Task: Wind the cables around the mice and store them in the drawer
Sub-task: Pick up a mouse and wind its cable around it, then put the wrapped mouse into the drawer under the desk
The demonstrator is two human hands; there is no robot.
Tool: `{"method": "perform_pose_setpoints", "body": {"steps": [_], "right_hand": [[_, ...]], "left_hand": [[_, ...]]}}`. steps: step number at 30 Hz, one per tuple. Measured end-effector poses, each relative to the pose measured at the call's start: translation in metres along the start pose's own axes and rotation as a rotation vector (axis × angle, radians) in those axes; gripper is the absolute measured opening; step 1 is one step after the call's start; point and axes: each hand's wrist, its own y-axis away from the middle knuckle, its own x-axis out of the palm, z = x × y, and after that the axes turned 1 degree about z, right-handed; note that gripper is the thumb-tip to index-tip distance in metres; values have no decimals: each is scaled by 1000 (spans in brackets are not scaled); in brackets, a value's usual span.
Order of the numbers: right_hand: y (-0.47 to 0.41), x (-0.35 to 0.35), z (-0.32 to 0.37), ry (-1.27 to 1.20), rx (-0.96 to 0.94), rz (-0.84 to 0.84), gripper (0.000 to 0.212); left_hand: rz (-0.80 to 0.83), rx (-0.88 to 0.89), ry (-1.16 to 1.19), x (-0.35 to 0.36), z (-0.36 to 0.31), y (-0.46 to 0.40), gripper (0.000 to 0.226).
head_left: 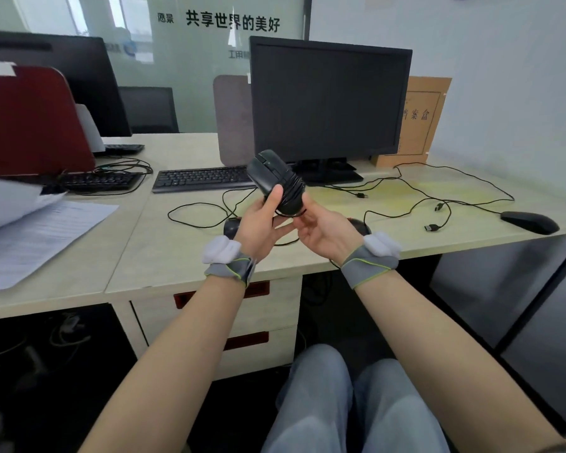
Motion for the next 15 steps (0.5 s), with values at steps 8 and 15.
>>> {"method": "perform_pose_setpoints", "body": {"steps": [8,15], "right_hand": [[4,4,-13,311,208,7,37],[24,30,-69,510,603,236,69]], "left_hand": [[-76,-10,89,-32,-9,-3,41],[-135,-35,122,-77,-18,29,28]]}}
